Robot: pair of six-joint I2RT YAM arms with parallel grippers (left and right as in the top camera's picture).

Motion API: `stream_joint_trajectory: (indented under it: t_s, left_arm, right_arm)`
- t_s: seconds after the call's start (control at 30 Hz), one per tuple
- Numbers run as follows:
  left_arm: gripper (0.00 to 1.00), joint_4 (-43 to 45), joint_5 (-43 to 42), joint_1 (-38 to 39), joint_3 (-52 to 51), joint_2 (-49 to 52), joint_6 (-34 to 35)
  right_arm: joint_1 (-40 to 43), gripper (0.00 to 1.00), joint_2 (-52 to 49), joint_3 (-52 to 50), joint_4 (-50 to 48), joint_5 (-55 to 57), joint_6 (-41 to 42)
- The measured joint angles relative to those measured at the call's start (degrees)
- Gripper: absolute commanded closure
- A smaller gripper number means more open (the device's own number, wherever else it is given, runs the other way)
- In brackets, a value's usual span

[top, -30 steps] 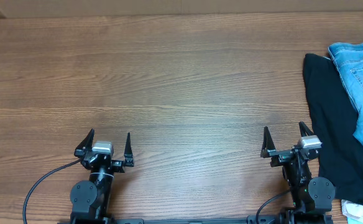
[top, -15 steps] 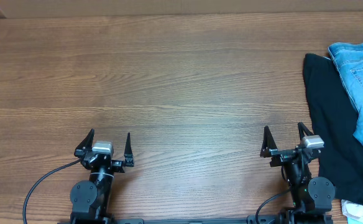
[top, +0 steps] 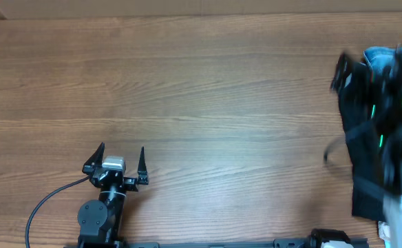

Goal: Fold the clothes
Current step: 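Reach the right gripper to the clothes pile and grasp the blue jeans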

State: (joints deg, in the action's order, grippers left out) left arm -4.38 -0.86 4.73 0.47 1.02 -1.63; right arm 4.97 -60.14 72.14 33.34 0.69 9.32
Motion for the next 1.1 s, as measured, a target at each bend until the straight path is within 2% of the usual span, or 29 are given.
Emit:
stream_joint_trajectory:
  t_s: [0.13,0.23,0.47,0.6,0.77,1.03,1.1]
  left_arm:
    - [0.00,0.0,0.0,0.0,0.0,0.0,0.0]
    - [0.00,0.0,0.0,0.0,0.0,0.0,0.0]
    - [0.00,0.0,0.0,0.0,0.0,0.0,0.0]
    - [0.00,0.0,0.0,0.0,0.0,0.0,0.0]
    - [0.00,0.0,0.0,0.0,0.0,0.0,0.0]
    - [0.00,0.0,0.0,0.0,0.0,0.0,0.0]
    - [0.00,0.0,0.0,0.0,0.0,0.0,0.0]
  right_arm:
    - [7.5,0.00,-28.1,33.4,22.1,-1.1,-6.2]
    - [15.5,0.00,-43.5,49.1,27.6,-4.2,-8.5]
    - [31.8,0.00,-57.8,51.4,18.3,-6.3,-19.4]
    - [37.2,0.00,-65.8,51.8,13.6,-9.3,-23.1]
    - [37.8,0.00,-75.2,51.8,12.9,-14.7,-24.3]
    - [34.2,0.00,-75.5,51.8,15.4,-20.2,-24.6]
    - [32.1,0.00,-75.5,51.8,17.4,-20.5,-26.8]
